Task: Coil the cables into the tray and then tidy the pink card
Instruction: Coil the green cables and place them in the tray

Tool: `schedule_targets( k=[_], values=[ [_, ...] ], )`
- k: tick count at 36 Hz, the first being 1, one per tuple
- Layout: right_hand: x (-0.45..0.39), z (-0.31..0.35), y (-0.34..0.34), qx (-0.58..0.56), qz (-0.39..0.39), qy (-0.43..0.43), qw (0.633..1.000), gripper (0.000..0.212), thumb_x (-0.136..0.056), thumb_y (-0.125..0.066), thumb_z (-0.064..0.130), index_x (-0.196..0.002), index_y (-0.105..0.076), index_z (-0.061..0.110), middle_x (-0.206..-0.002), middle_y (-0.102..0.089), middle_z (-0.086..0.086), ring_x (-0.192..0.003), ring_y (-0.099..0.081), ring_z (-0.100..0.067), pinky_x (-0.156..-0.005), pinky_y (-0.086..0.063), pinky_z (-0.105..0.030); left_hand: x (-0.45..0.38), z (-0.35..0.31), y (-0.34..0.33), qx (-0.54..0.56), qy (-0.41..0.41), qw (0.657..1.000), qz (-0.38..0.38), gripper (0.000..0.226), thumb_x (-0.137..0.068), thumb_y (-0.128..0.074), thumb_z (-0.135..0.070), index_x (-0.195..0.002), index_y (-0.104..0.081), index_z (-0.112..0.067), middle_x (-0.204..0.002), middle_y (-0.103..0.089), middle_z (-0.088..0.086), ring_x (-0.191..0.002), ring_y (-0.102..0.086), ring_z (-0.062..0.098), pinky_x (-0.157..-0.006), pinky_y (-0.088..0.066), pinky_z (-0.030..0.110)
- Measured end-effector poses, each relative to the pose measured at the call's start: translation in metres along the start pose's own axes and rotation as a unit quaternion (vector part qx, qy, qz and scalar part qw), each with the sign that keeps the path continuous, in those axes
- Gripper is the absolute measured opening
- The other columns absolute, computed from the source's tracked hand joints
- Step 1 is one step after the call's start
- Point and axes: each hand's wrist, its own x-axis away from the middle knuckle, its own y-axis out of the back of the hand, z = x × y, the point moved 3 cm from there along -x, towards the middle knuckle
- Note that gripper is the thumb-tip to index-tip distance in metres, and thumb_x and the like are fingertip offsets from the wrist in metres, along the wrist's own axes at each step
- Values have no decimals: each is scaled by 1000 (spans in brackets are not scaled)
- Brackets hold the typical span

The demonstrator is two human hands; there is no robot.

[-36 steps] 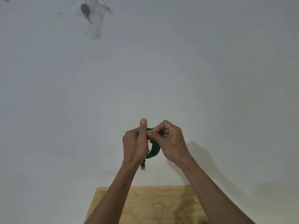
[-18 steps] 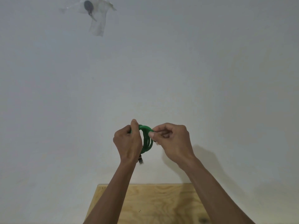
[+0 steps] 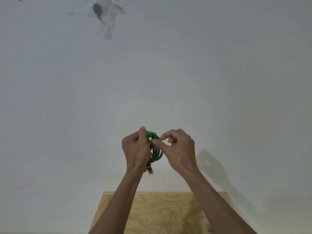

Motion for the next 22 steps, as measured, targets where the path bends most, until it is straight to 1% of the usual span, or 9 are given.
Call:
schedule_targets(
  k=[3,5,6,8,12,15,17,19,22],
  values=[
    [-3,-9,-3,-74,75,-69,992,40,-72,-87,38,-103,-65,25,-97,-67,7,-81,-66,-9,-72,-56,-18,0,-2,0,20,24,999,13,52,-98,-54,-20,-49,-46,-6,-46,-43,7,-43,-40,22,-43,-36,29],
    [-4,-12,-8,-149,156,-106,971,42,-81,-81,33,-117,-64,23,-105,-73,-1,-91,-73,-19,-83,-62,-40,0,-4,-2,32,36,999,26,51,-99,-54,-20,-50,-44,-6,-48,-41,9,-43,-38,22,-40,-35,28],
    [-3,-11,-9,-183,184,-113,959,38,-85,-78,29,-118,-65,19,-102,-75,-7,-91,-74,-24,-84,-61,-48,0,-4,-3,34,37,998,32,51,-99,-54,-20,-52,-43,-3,-49,-39,9,-43,-37,21,-40,-35,27],
    [-3,-11,-9,-204,195,-105,953,24,-89,-74,22,-111,-70,11,-94,-77,-13,-88,-75,-29,-82,-61,-52,-1,-5,-4,31,28,998,43,53,-100,-55,-19,-54,-42,2,-46,-37,6,-40,-36,20,-39,-35,24],
    [-6,-15,-10,-117,151,-65,979,14,-88,-74,25,-97,-74,15,-84,-77,-7,-79,-75,-27,-77,-62,-48,0,-4,-5,28,22,998,48,54,-101,-55,-24,-63,-52,15,-49,-43,13,-40,-39,22,-38,-37,24],
    [-7,-12,-10,-17,98,-39,994,7,-84,-75,26,-87,-73,20,-75,-74,0,-71,-72,-21,-69,-61,-37,1,-1,-8,23,22,998,45,54,-101,-54,-27,-61,-62,7,-48,-50,13,-41,-44,23,-39,-40,26],
    [-5,-8,-11,38,58,-21,997,5,-83,-74,23,-84,-71,20,-71,-69,3,-69,-67,-18,-64,-57,-30,3,1,-11,8,12,999,46,55,-101,-55,-31,-59,-64,4,-47,-47,12,-42,-45,22,-43,-42,29],
    [-4,-7,-12,54,36,-15,998,6,-83,-73,18,-87,-69,19,-73,-66,5,-68,-63,-14,-61,-53,-25,5,2,-13,0,8,999,42,58,-99,-57,-35,-59,-59,7,-47,-38,11,-44,-39,21,-46,-42,33],
    [-3,-9,-13,70,19,-5,997,20,-82,-72,14,-99,-67,24,-91,-62,4,-79,-63,-10,-65,-51,-19,6,3,-13,4,15,999,40,62,-97,-62,-38,-60,-56,10,-50,-31,12,-46,-34,21,-45,-40,31]
  ],
)
